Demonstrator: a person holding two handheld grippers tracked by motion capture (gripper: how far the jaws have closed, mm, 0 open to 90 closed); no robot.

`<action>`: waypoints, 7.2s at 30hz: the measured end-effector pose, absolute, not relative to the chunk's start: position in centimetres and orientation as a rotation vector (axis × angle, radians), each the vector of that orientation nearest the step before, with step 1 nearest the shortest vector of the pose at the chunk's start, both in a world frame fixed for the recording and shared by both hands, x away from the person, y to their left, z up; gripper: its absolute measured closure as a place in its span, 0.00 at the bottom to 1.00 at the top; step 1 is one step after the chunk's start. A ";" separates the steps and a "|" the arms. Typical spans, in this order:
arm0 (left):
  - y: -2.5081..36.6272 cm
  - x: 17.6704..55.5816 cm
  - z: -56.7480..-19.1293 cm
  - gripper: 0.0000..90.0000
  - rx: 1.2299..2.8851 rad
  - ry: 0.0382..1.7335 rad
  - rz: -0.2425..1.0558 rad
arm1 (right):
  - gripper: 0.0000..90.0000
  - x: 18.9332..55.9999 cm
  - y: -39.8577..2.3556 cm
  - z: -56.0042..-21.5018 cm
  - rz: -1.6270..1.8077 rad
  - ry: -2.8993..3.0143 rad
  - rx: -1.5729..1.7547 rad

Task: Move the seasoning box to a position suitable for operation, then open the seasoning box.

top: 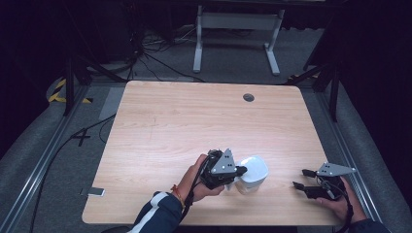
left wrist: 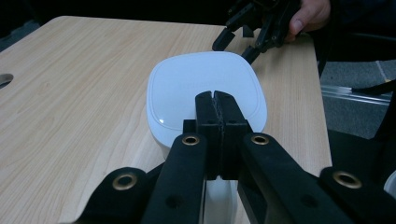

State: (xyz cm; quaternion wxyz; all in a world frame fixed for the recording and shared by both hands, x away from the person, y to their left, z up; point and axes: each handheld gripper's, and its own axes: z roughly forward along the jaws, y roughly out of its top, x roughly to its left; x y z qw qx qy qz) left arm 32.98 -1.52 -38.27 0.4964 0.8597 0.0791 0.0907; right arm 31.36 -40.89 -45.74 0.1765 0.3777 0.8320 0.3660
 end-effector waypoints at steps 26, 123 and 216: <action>-0.8 32.9 -38.4 1.00 2.080 0.187 0.216 | 0.99 30.8 -31.0 -38.6 1.152 2.542 0.598; 20.5 35.4 -47.4 0.83 2.211 0.807 0.301 | 0.97 30.7 -24.7 -35.2 1.243 2.523 0.367; 19.8 35.5 -48.0 0.29 2.202 0.814 0.337 | 0.29 30.3 -41.8 -46.7 1.021 2.322 1.080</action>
